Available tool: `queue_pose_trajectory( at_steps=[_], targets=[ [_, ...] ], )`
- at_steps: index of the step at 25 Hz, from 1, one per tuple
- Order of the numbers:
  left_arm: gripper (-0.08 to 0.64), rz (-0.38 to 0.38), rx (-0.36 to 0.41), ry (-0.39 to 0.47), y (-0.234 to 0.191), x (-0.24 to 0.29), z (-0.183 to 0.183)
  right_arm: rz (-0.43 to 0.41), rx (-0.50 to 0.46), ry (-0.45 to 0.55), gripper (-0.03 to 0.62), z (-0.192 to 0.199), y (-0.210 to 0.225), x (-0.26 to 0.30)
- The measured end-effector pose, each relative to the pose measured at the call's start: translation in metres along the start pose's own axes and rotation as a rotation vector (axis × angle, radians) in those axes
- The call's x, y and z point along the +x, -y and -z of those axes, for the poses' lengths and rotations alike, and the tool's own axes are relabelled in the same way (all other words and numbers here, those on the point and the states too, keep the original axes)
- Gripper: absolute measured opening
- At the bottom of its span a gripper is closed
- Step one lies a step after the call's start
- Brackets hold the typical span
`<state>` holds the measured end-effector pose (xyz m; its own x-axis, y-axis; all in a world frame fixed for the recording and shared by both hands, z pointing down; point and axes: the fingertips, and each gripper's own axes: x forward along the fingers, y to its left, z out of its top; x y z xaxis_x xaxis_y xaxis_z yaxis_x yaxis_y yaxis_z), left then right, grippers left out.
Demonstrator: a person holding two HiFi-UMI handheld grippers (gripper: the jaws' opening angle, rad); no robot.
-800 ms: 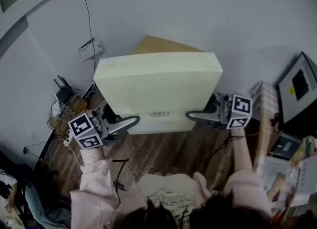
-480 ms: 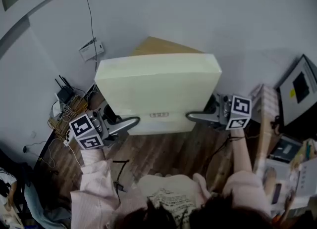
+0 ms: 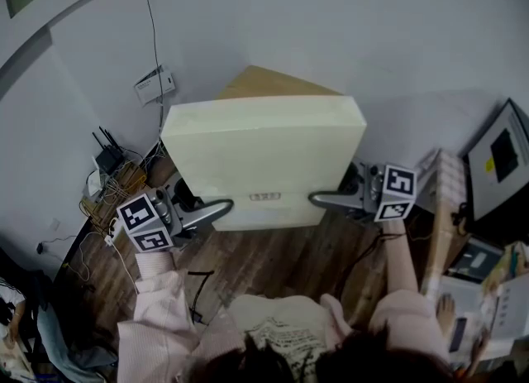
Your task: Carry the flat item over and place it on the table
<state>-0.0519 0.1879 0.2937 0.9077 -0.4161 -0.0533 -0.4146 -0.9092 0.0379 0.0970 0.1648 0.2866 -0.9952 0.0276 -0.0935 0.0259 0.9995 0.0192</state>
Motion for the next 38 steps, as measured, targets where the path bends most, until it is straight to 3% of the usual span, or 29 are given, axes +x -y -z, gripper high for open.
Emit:
queue_pose_trajectory(
  at_steps=[18,38],
  targets=[
    [0.325,-0.080,-0.053,-0.016,-0.042,0.013,0.018,-0.053,0.072,0.000,0.296,0.024,0.055,0.002],
    [0.325,-0.050,-0.077,-0.027,-0.183,0.010,0.024,-0.013,0.093,-0.007,0.296,0.040,0.179,0.059]
  ],
)
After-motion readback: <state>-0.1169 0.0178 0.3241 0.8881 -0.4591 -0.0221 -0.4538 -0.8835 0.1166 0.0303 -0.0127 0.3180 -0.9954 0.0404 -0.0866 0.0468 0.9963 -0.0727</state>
